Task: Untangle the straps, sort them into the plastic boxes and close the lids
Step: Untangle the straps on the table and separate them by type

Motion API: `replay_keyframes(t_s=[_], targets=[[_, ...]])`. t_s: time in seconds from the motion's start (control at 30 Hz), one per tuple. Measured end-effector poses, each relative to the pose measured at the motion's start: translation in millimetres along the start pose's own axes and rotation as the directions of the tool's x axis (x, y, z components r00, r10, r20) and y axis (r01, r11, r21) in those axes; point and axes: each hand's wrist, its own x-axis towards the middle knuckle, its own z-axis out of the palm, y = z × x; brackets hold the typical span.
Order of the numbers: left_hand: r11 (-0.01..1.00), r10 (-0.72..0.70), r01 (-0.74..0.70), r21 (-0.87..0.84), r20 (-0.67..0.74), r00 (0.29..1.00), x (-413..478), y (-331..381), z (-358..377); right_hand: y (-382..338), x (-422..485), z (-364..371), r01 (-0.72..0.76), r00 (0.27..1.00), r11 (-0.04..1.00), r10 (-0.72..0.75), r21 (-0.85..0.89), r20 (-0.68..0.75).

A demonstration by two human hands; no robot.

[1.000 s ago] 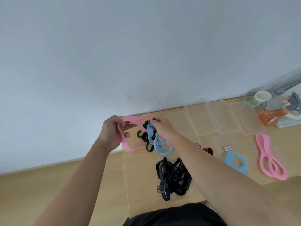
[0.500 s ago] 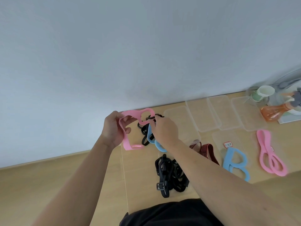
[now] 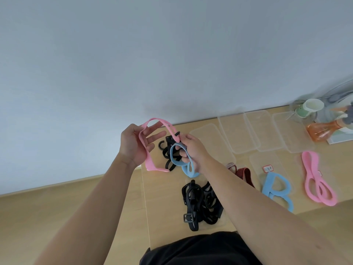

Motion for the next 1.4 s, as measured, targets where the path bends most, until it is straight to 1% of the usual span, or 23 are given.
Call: replay_keyframes(t_s=[0.1, 0.17, 0.23, 0.33, 0.5, 0.6, 0.73, 0.83, 0.93, 1.03, 1.13, 1.17, 1.23, 1.3, 1.37, 1.4], targets=[[0.999, -0.021, 0.022, -0.032, 0.020, 1.000, 0.0, -1.7, -2.3, -0.9, 4.4, -4.9, -0.118, 0.988, 0.976, 0.096, 0.181, 0.124], [0.997, -0.028, 0.030, -0.068, 0.037, 0.999, 1.1, -3.9, -4.5, 0.2, 7.7, -7.8, -0.200, 0.967, 0.947, 0.149, 0.251, 0.208], [0.995, -0.037, 0.042, -0.093, 0.055, 0.998, 3.2, -6.5, -7.0, 0.7, 9.7, -10.0, -0.244, 0.947, 0.933, 0.170, 0.266, 0.273], [0.993, -0.044, 0.052, -0.101, 0.082, 0.996, 4.9, -9.6, -6.7, -1.4, 7.0, -9.8, -0.285, 0.918, 0.927, 0.191, 0.244, 0.347], [0.992, -0.042, 0.059, -0.115, 0.146, 0.988, 8.1, -10.6, -4.1, -1.2, 2.0, -11.0, -0.357, 0.852, 0.899, 0.203, 0.253, 0.482], [0.996, -0.048, 0.061, -0.062, 0.188, 0.981, 6.0, -10.9, 2.5, 1.6, 0.9, -11.5, -0.390, 0.823, 0.885, 0.212, 0.254, 0.527], [0.998, -0.058, 0.051, 0.037, 0.216, 0.975, 3.7, -12.5, 9.1, 4.4, 0.7, -12.9, -0.415, 0.803, 0.873, 0.220, 0.256, 0.554], [0.995, -0.033, 0.012, 0.103, 0.213, 0.977, 3.9, -13.7, 11.1, 7.4, 2.3, -14.5, -0.442, 0.780, 0.847, 0.200, 0.295, 0.592], [0.984, -0.015, -0.026, 0.178, 0.227, 0.974, 5.4, -17.2, 13.4, 9.7, 4.1, -14.3, -0.442, 0.778, 0.832, 0.170, 0.335, 0.605], [0.964, -0.022, -0.029, 0.263, 0.190, 0.982, 9.2, -18.0, 11.1, 6.7, 3.1, -12.7, -0.405, 0.816, 0.843, 0.159, 0.353, 0.556], [0.929, -0.005, -0.024, 0.368, 0.078, 0.997, 12.0, -18.2, 9.4, -0.8, 2.5, -13.1, -0.380, 0.881, 0.834, 0.194, 0.400, 0.432], [0.911, 0.008, -0.023, 0.412, 0.037, 0.999, 12.7, -18.8, 10.1, -3.4, 1.8, -13.1, -0.355, 0.901, 0.851, 0.201, 0.387, 0.384], [0.858, 0.035, -0.015, 0.513, -0.029, 0.999, 13.4, -19.5, 13.4, -7.8, -1.2, -10.6, -0.290, 0.937, 0.921, 0.219, 0.261, 0.271], [0.806, 0.059, -0.011, 0.592, -0.062, 0.996, 14.9, -18.7, 17.2, -10.8, -5.4, -7.1, -0.225, 0.968, 0.973, 0.217, 0.049, 0.129], [0.760, 0.080, -0.020, 0.649, -0.063, 0.995, 12.8, -15.1, 21.4, -13.1, -9.0, -4.0, -0.187, 0.982, 0.974, 0.188, -0.124, -0.007], [0.740, 0.099, -0.032, 0.672, -0.062, 0.993, 10.8, -12.4, 24.2, -14.5, -10.5, -3.3, -0.171, 0.985, 0.970, 0.164, -0.174, -0.052]])
